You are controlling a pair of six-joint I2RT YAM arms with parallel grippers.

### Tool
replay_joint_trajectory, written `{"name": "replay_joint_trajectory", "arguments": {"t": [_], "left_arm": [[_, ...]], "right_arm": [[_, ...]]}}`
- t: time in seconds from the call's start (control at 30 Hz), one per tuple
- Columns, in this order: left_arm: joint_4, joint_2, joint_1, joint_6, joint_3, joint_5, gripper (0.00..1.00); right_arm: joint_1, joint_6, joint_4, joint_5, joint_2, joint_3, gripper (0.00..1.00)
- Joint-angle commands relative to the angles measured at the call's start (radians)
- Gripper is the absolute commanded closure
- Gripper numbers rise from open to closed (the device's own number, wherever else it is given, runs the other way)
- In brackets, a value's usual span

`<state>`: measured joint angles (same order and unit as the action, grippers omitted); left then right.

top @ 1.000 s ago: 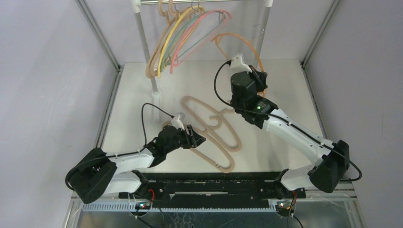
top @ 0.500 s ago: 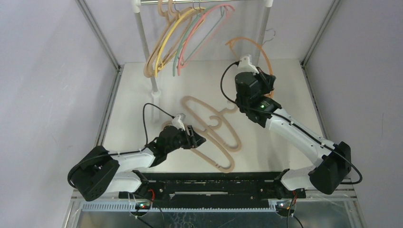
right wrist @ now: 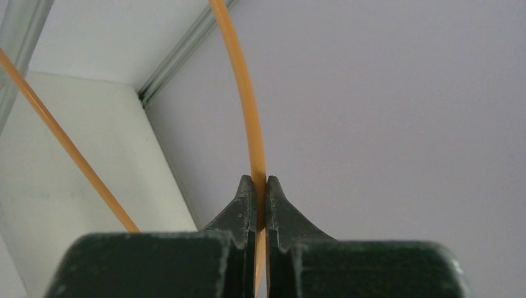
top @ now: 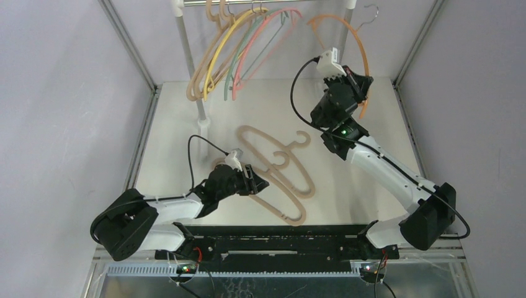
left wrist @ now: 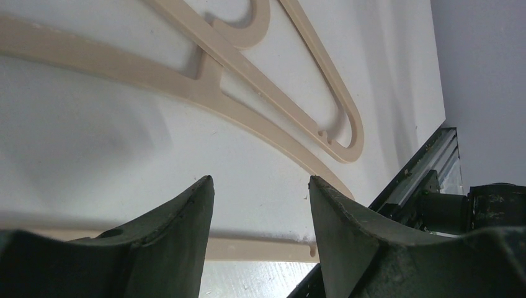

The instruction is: Organize the hangers

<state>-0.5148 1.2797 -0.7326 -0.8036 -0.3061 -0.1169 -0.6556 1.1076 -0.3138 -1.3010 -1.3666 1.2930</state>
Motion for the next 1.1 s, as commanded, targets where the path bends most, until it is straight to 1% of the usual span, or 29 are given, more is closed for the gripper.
{"name": "replay_joint_trajectory", "arguments": {"t": [0.0, 0.1, 0.27, 0.57, 0.73, 0.9, 1.07], "left_arm": [[-0.054, 0.008, 0.008, 0.019, -0.016, -0.016, 0.37], [-0.056, 0.011, 0.012, 0.020, -0.016, -0.023, 0.37], [-0.056, 0.014, 0.020, 0.028, -0.022, -0.033, 0.37], [-0.056, -0.009, 0.035, 0.033, -0.006, -0.040, 0.37], [-0.056, -0.021, 0.050, 0.035, 0.005, -0.045, 0.37], [-0.057, -0.026, 0.064, 0.038, 0.012, -0.051, 0.37], [-0.059, -0.033, 0.074, 0.039, 0.022, -0.052, 0.37]], "right_arm": [[-0.008, 0.222, -0.276, 0.012, -0.037, 0.115, 1.00], [-0.020, 0.267, -0.298, 0.021, -0.062, 0.168, 1.00], [-0.060, 0.369, -0.401, 0.029, -0.103, 0.211, 1.00], [-0.060, 0.453, -0.421, 0.069, -0.236, 0.347, 1.00], [-0.058, 0.537, -0.468, 0.079, -0.319, 0.410, 1.00], [-0.053, 0.539, -0.461, 0.083, -0.356, 0.416, 1.00], [-0.022, 0.451, -0.382, 0.051, -0.352, 0.373, 1.00]]}}
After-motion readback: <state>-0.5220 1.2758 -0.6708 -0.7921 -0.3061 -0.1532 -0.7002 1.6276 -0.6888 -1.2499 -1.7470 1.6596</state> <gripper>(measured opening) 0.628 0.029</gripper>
